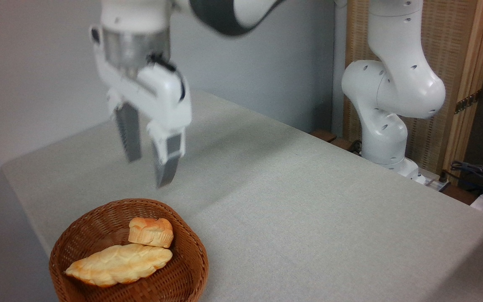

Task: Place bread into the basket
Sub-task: 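Open the gripper to drop the bun in the basket, then raise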

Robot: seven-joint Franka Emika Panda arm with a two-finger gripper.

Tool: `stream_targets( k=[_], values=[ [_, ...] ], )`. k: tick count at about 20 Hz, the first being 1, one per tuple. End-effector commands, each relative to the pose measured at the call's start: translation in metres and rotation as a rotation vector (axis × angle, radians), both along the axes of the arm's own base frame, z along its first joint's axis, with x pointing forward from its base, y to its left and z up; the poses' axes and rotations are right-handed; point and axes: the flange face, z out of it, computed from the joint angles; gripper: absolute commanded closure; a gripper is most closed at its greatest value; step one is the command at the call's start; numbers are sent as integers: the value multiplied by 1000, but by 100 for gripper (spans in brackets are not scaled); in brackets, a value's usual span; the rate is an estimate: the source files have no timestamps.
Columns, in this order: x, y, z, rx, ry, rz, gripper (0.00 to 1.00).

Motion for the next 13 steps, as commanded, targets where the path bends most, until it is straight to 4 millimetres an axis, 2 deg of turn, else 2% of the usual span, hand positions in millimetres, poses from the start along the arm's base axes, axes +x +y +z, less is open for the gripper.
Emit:
stream_targets(
  k=[1,5,13],
  values=[
    [-32,3,14,109,87,-15,0],
    [-36,7,17,145,91,-11,0],
    [-34,0,12,137,109,62,0]
  ],
)
